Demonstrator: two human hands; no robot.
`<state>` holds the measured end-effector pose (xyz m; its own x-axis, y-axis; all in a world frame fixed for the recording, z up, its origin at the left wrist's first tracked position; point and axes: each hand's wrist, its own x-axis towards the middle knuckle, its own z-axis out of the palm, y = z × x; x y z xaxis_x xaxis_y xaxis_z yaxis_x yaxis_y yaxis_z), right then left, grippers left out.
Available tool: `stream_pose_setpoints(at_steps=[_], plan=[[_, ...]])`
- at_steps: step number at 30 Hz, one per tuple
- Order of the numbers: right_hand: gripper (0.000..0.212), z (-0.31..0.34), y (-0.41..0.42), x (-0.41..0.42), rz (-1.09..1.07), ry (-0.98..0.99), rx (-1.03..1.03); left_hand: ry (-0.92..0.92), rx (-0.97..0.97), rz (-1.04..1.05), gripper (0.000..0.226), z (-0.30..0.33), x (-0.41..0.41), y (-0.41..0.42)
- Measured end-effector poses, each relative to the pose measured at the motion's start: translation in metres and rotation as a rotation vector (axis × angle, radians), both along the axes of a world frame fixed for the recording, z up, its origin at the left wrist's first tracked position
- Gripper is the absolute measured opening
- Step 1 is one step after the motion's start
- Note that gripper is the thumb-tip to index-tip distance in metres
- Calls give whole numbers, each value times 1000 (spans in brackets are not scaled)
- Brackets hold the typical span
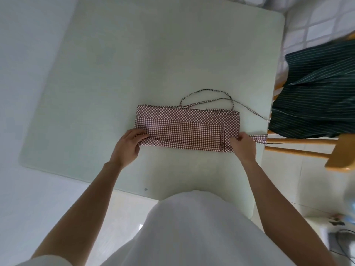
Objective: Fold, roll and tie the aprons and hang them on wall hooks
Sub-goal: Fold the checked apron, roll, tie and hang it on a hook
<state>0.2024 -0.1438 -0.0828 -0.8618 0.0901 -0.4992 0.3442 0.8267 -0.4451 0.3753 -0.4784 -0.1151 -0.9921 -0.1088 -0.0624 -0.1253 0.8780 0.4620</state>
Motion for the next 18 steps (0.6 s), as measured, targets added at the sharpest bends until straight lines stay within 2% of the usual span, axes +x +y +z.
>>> stream_pose_setpoints(at_steps=[3,7,13,15,18], plan=[[36,0,-5,-5,-21,90,38,-11,7,-18,59,0,1,1],[24,-3,-3,-10,-4,249,126,-37,-3,-30,66,0,1,3],[28,-13,-2,-18,9,193,256,-74,-8,-1,70,4,1,15],[31,-13,-6,-15,0,260,281,-2,71,66,59,9,-4,13],[31,-8,-20,3,33,492,247,92,163,299,46,15,-26,5]])
